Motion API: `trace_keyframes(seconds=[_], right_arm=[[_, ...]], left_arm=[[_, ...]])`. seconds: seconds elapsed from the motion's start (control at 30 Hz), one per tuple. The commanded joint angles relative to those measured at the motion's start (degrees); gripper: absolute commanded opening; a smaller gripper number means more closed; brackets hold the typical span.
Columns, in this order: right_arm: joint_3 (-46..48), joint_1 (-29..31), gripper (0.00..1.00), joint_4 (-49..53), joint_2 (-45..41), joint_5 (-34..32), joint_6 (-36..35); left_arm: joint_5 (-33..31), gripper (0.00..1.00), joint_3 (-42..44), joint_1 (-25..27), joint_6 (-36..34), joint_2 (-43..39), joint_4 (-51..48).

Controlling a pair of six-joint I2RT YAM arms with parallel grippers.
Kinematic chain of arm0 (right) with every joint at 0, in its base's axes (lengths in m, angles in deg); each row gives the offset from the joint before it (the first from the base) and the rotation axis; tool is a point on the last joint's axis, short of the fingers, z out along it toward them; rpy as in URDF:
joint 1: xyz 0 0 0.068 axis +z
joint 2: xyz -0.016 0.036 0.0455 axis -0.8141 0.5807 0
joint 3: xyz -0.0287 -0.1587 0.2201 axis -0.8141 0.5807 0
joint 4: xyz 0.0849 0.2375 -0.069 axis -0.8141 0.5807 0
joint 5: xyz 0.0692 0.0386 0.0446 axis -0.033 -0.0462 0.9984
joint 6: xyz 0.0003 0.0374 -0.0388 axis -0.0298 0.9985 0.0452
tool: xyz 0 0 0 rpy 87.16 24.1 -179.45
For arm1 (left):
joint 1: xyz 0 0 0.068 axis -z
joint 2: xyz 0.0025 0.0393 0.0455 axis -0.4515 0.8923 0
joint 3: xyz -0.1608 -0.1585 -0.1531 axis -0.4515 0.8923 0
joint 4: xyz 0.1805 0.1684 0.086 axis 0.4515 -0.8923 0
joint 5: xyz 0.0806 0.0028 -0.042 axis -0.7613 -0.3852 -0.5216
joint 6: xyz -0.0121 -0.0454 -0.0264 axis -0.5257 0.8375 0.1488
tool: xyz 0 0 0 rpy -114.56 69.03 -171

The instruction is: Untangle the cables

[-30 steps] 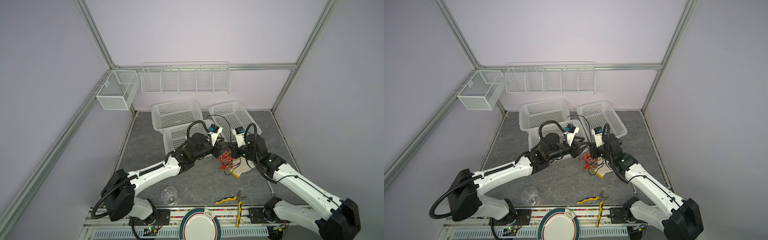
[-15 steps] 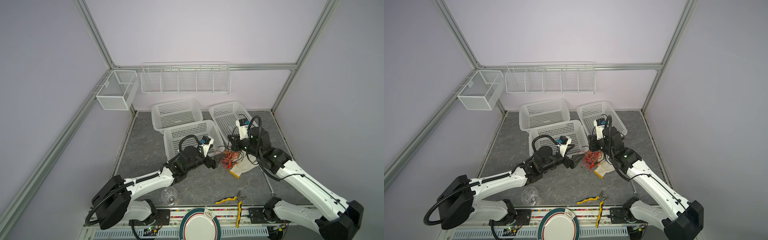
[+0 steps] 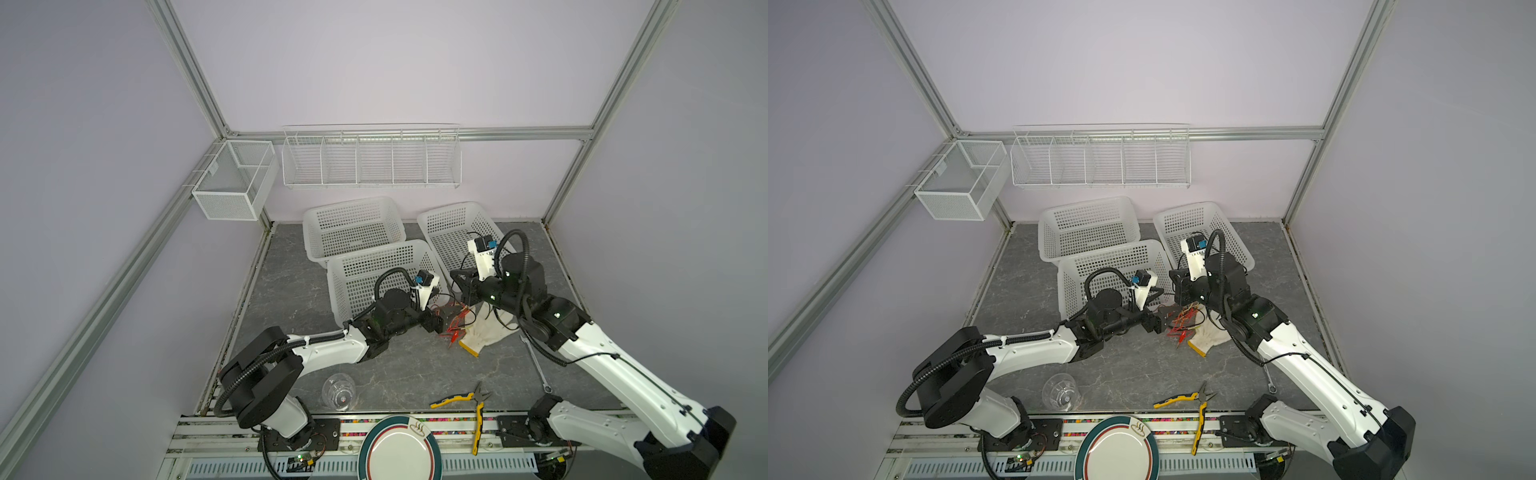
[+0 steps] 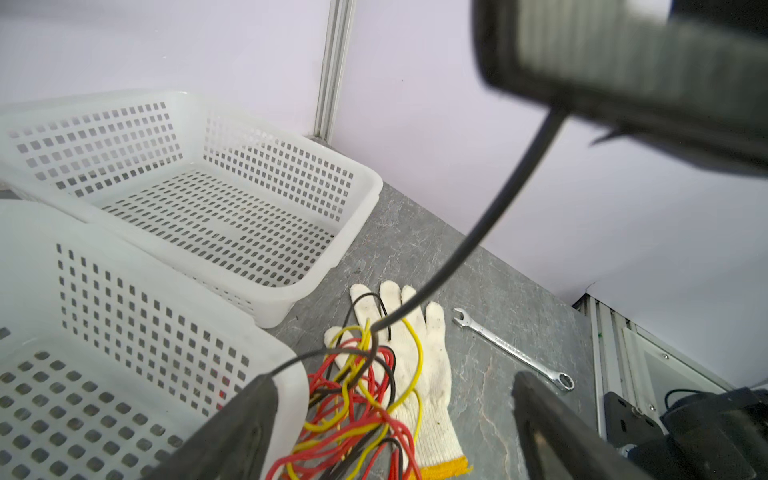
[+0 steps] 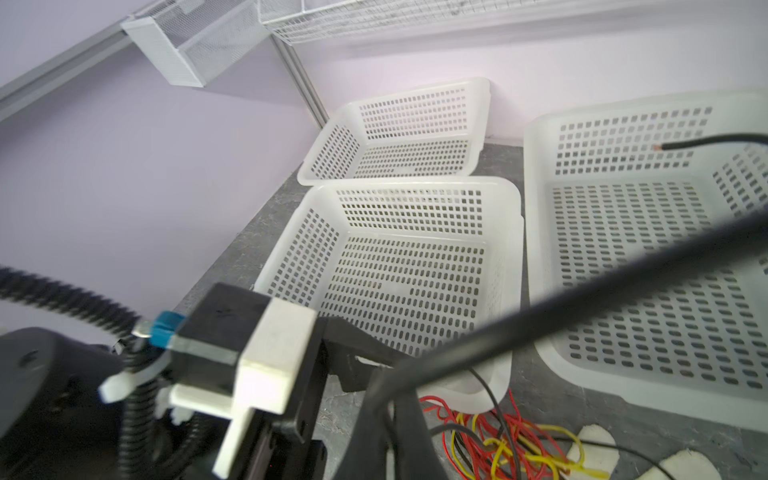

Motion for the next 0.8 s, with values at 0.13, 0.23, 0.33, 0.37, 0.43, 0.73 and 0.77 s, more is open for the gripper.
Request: trace_keyframes(seconds=[0.13, 0.23, 0.33, 0.37, 0.43, 0.73, 0.77], right_arm=[[-5.04, 0.66, 0.06, -4.16, -3.51, 9.81, -3.15], [-5.95, 0.62, 0.06, -5.14, -4.4, 10.81, -3.49], [-6.25, 0.64, 0.06, -6.39, -5.05, 12.38, -4.01], [-6.25, 0.62, 0.06, -6.65, -5.33, 12.48, -4.19], [-5.86, 0.68, 0.06, -6.88, -5.8, 11.63, -4.55], [-1.69, 0.69, 0.06, -4.47, -7.51, -3.49, -6.35], [-1.14, 0.61, 0.06, -4.04, -7.53, -6.24, -6.42]], left_arm=[[-1.02, 0.86, -2.18, 0.35, 0.49, 1.03, 3.43], [-0.81, 0.83, -2.63, 0.36, 0.37, 1.44, 3.13], [-0.9, 0.62, -3.33, 0.35, 0.25, 2.07, 2.84], [-1.0, 0.51, -3.65, 0.39, 0.35, 2.25, 2.5], [-1.41, 0.3, -4.63, 0.37, 0.19, 2.76, 1.15], [-1.2, 0.0, -7.96, 0.35, -2.26, -0.36, -2.65], [-1.15, 0.0, -7.87, 0.35, -2.48, -1.47, -2.14]])
